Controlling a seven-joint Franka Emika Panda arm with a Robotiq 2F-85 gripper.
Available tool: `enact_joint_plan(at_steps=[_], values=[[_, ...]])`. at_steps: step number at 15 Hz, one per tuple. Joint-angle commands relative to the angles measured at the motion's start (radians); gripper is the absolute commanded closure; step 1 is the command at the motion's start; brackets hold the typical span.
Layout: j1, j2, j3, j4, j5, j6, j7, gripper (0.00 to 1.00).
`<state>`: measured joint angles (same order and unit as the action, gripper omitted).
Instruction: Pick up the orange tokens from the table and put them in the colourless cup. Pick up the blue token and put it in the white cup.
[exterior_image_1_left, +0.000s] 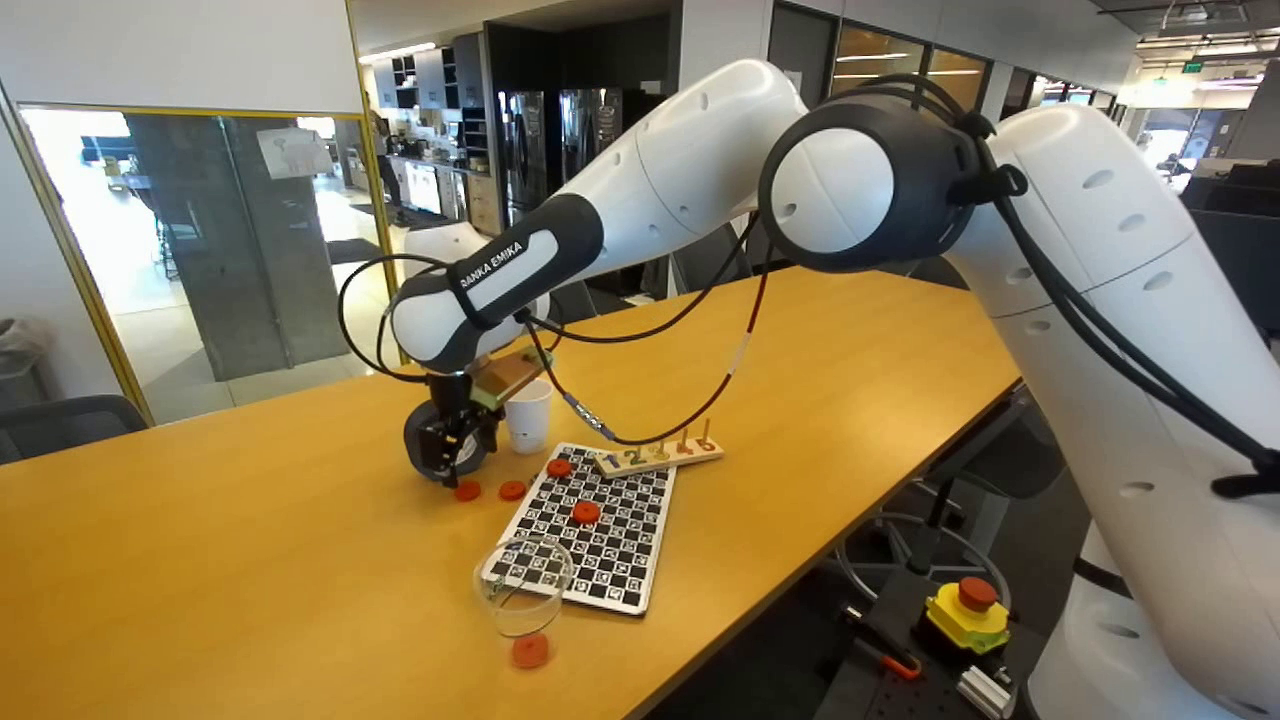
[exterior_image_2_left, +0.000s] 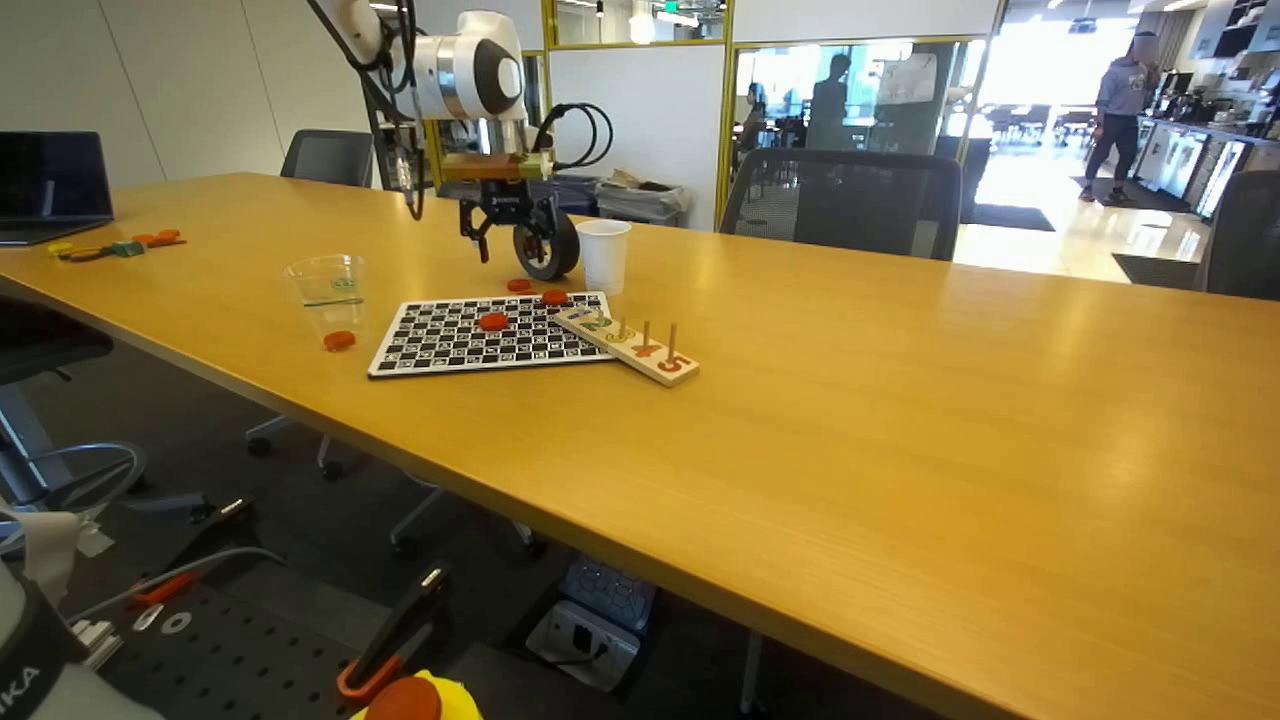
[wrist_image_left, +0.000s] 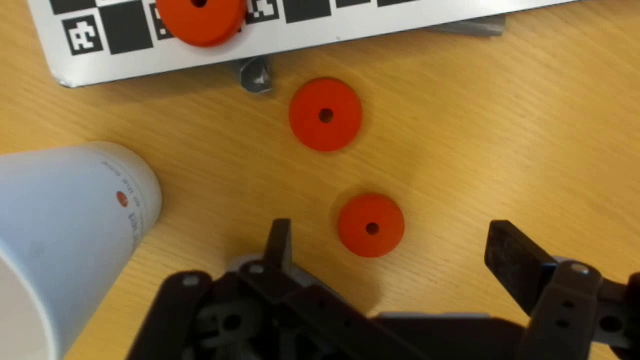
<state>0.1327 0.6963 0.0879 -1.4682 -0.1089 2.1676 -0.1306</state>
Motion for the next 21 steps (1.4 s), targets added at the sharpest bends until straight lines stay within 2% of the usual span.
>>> enact_joint_plan(at_steps=[1,19,20,21], values=[[-0.014,0.019,0.012,0.003,0.026,0.036,-0.012,0.0],[-0.006,0.129,0.007,0.119,0.06,0.03,0.048,0.0],[-0.007,0.131,0.008,0.122,0.061,0.032,0.045,0.25],[-0.009,0.135,0.01,0.129,0.065,0.023,0.044,0.26]])
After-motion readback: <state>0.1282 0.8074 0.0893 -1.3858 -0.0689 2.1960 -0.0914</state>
